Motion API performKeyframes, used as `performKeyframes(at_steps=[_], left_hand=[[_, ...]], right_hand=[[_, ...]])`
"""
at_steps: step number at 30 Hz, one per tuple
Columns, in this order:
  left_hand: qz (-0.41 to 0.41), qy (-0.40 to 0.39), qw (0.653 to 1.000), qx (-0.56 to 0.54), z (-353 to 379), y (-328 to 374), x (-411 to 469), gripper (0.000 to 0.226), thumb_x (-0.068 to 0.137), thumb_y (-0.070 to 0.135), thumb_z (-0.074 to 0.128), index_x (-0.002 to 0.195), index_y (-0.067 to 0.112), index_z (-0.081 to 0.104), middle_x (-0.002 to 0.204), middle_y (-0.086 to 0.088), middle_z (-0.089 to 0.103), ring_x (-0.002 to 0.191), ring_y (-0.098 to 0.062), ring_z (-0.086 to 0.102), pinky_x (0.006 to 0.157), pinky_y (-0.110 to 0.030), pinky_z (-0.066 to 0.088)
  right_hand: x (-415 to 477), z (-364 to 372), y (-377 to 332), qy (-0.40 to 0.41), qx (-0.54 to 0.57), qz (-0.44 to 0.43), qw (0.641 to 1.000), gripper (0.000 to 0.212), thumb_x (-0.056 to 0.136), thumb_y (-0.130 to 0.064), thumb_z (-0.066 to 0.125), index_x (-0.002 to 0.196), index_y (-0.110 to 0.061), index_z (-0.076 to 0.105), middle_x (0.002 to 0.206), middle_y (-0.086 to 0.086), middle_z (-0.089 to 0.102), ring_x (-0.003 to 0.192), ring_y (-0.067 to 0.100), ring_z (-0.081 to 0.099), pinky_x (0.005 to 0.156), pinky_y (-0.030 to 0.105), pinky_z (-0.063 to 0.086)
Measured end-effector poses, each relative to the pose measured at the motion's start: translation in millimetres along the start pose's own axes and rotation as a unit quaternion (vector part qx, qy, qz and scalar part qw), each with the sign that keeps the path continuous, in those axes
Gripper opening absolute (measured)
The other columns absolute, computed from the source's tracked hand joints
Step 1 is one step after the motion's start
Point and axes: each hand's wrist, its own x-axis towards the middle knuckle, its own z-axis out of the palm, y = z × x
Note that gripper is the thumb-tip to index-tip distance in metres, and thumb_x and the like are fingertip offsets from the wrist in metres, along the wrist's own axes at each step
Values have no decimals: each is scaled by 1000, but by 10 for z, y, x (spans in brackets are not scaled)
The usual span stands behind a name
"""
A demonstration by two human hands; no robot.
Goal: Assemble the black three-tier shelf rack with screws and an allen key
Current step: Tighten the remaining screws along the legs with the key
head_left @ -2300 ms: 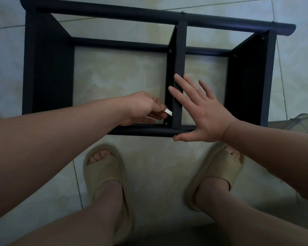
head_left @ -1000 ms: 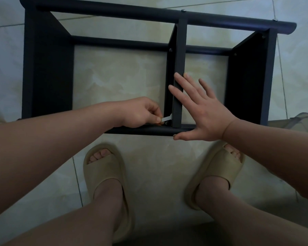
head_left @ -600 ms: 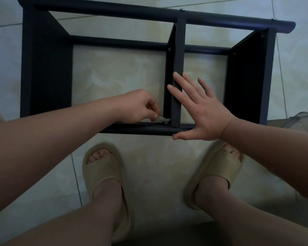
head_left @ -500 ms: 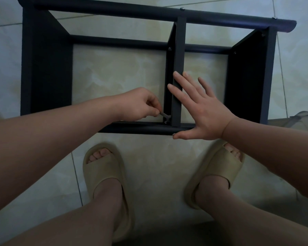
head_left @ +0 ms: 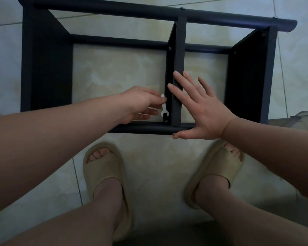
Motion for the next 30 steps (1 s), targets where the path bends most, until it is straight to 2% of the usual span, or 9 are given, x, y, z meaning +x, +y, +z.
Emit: performKeyframes(at_steps=[7, 12, 20, 25, 30], left_hand=[[11, 15, 1000, -24, 25, 3, 18, 14, 88, 26, 75, 100, 23, 69, 88, 4, 76, 77, -8, 69, 69, -25, 48], [14, 23, 999, -37, 29, 24, 25, 16, 90, 26, 73, 104, 23, 68, 96, 2, 78, 81, -9, 70, 69, -26, 48], [-1, -3, 999, -42, 47, 49, 3, 21, 96, 30, 65, 115, 22, 68, 98, 8, 77, 87, -10, 68, 71, -26, 47], [-2, -14, 1000, -18, 42, 45, -18, 8, 95, 28, 66, 102, 25, 66, 94, 7, 77, 85, -10, 68, 72, -26, 47], [-11, -7, 999, 29, 34, 47, -24, 7, 94, 26, 67, 100, 24, 66, 90, 5, 78, 82, -12, 68, 73, -28, 49]], right_hand=[[-2, -3, 1, -2, 3, 1, 1000, 118, 77, -90, 45, 163, -17, 9, 171, 10, -5, 158, 28, -6, 124, 61, 10], [-3, -4, -4, -3, 2, 1, 1000, 118, 77, -90, 44, 163, -17, 9, 171, 10, -5, 157, 28, -6, 123, 62, 11], [-2, -14, -6, -4, 6, 1, 1000, 118, 77, -89, 44, 163, -16, 10, 171, 10, -4, 157, 28, -6, 123, 62, 10], [-3, -15, -4, -4, 4, 0, 1000, 118, 77, -89, 45, 163, -17, 9, 171, 10, -5, 157, 28, -7, 124, 61, 10], [-3, -13, -6, -6, 2, 0, 1000, 118, 77, -90, 43, 163, -17, 8, 171, 9, -6, 157, 28, -7, 124, 61, 9]])
